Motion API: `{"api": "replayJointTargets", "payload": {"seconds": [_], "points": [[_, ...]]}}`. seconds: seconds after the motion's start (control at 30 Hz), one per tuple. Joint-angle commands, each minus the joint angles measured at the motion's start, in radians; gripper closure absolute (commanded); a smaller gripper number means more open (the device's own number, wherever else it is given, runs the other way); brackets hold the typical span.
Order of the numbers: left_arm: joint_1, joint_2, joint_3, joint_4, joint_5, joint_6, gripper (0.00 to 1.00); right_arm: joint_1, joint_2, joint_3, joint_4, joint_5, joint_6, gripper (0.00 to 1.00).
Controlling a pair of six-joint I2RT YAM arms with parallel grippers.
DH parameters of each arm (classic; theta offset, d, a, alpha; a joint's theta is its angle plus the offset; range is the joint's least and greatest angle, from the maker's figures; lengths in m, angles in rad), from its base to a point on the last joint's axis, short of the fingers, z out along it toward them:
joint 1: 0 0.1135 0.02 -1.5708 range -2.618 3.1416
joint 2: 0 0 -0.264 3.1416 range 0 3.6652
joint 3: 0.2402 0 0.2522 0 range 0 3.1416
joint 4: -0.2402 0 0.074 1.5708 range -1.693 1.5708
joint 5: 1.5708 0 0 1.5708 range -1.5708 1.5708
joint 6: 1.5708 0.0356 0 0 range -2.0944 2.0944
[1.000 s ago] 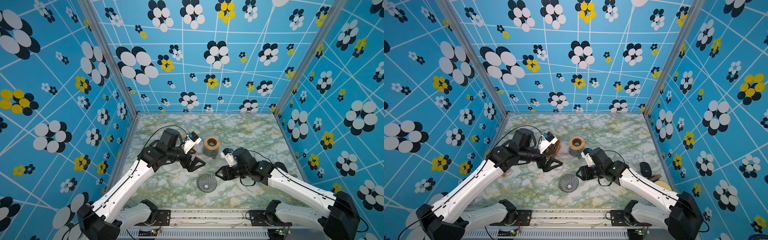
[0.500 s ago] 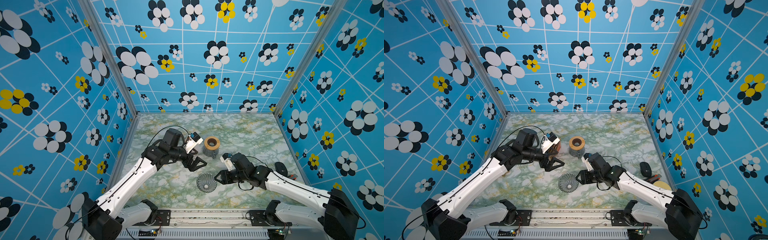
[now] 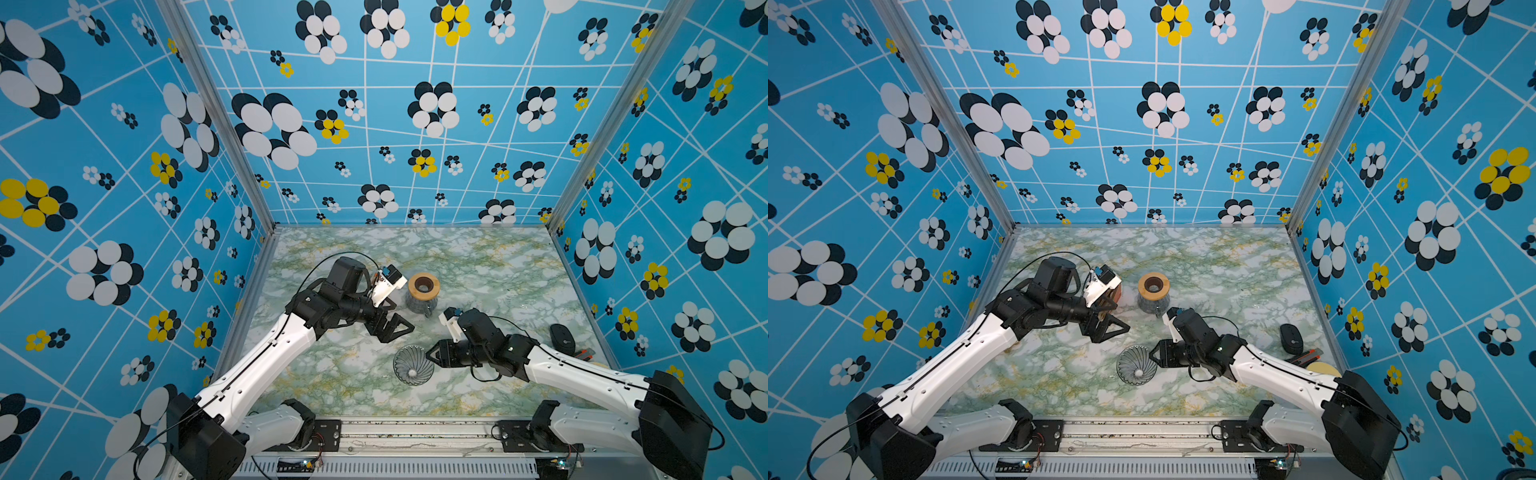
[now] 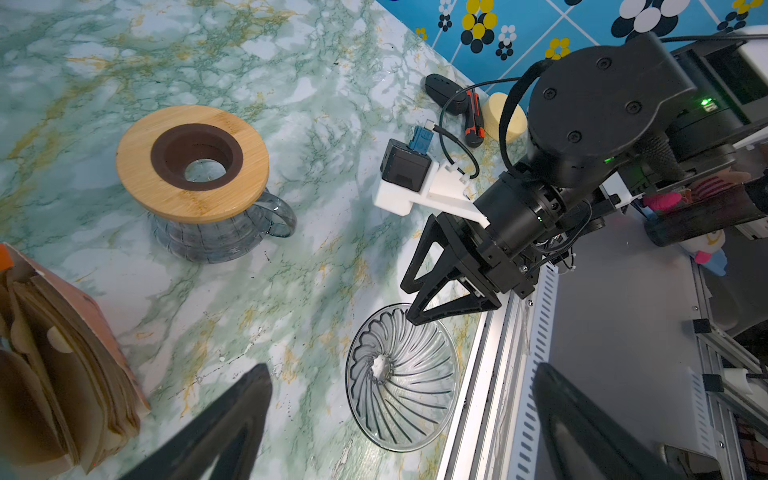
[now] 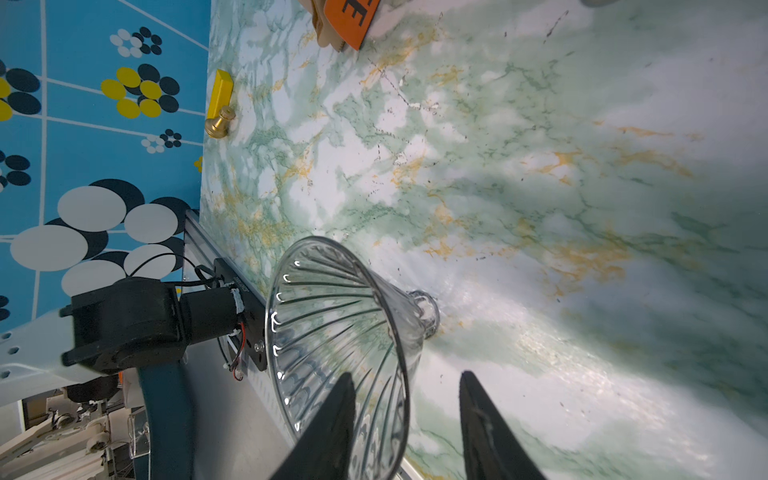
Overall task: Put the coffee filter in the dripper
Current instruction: 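Grasp the rim of the clear glass dripper with the right gripper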
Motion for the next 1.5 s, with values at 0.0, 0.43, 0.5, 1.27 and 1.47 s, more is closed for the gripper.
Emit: {"api": "replayJointTargets", "payload": {"seconds": [0.0,0.43,0.5,1.27,1.47], "points": [[0.002,-0.003,-0.004,0.0,0.011,0.007,0.01,0.013,0.022,-0.005,0.018,0.023,0.029,0.58],[0.001,-0.014,-0.006,-0.003,0.002,0.01,0.01,0.022,0.073,0.067,-0.086,0.025,-0.002,0.61],[0.001,-0.016,-0.007,-0.003,-0.001,0.01,0.01,0.024,0.083,0.072,-0.089,0.025,-0.003,0.61],[0.015,-0.05,-0.05,0.05,-0.091,0.009,0.01,0.048,0.206,0.167,-0.182,0.058,-0.03,0.65],[0.014,-0.056,-0.054,0.055,-0.091,0.005,0.01,0.055,0.204,0.175,-0.184,0.072,-0.029,0.66]]}}
